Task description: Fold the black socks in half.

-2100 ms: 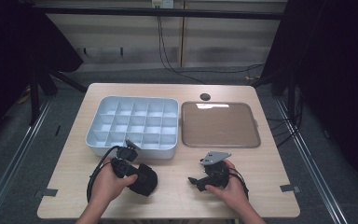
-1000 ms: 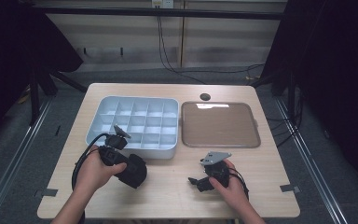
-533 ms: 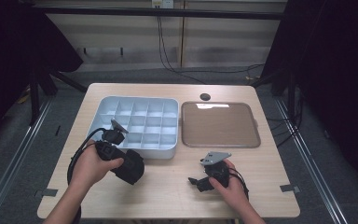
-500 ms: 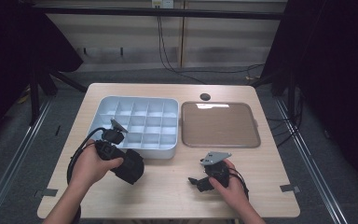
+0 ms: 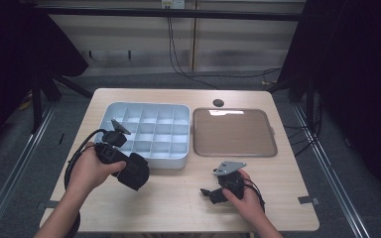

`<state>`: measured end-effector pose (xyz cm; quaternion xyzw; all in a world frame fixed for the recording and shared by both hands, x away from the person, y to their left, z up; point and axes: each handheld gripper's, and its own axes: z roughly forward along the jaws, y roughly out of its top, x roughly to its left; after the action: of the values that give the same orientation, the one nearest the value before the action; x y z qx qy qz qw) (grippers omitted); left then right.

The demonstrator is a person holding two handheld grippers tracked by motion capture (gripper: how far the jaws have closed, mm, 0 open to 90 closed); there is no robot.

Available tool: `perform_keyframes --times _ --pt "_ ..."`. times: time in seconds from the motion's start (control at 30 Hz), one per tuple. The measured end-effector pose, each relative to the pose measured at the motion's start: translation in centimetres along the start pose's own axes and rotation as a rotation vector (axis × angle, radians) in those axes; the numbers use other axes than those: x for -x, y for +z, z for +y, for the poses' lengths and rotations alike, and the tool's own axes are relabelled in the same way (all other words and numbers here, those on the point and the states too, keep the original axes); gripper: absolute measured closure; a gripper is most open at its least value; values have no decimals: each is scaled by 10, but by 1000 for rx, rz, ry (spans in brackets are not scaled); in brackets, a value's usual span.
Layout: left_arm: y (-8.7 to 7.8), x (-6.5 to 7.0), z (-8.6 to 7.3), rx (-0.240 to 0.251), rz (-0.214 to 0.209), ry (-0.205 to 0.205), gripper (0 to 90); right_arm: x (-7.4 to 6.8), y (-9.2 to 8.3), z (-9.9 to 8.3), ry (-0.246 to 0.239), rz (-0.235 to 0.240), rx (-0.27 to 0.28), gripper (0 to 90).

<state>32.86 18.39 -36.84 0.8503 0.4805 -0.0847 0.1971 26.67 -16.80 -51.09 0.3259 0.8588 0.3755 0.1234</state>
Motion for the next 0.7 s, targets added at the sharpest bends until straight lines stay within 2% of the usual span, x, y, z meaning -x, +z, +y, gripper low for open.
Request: perform_keyframes --times 0.5,0.7 --pt "-19 -3 6 13 4 1 694 0 0 -1 3 -2 -1 133" --pt "-24 -9 5 25 6 -17 694 0 0 0 4 -3 -2 129"
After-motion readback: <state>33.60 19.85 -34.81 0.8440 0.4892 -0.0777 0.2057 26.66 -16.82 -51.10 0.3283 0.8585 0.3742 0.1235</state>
